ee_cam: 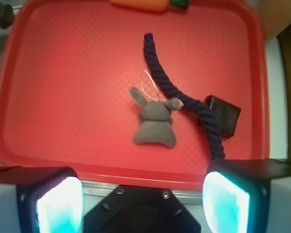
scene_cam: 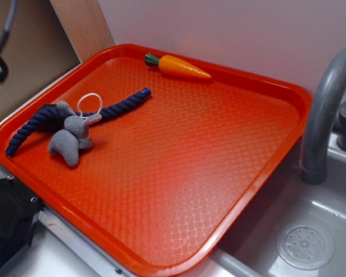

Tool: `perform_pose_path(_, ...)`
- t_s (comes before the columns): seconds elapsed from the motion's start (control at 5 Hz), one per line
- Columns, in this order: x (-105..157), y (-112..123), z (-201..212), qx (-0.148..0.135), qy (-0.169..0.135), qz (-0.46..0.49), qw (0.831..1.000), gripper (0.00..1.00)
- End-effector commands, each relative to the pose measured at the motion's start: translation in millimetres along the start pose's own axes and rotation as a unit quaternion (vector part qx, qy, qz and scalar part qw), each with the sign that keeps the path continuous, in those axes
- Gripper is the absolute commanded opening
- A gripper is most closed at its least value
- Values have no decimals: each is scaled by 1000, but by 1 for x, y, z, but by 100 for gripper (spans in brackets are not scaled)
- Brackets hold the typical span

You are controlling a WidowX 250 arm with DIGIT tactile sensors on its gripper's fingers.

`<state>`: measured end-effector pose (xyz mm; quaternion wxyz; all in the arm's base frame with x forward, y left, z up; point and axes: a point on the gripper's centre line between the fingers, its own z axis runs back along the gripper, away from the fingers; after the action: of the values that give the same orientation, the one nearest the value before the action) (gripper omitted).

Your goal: Grab the blue rope.

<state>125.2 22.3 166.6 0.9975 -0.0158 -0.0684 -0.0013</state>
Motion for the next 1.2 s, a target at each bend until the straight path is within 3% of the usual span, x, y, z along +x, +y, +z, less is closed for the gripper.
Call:
perform_pose_path(0.0, -5, 34, -49, 21, 17, 6, 1000, 100)
perform_pose_path(0.4, -12, 71, -92, 99, 42, 17, 994, 100)
perform_pose_path(0.6, -10, 98, -116, 120, 60, 41, 990, 100)
perform_pose_path(1.0, -15, 83, -136, 110, 76, 6, 991, 100)
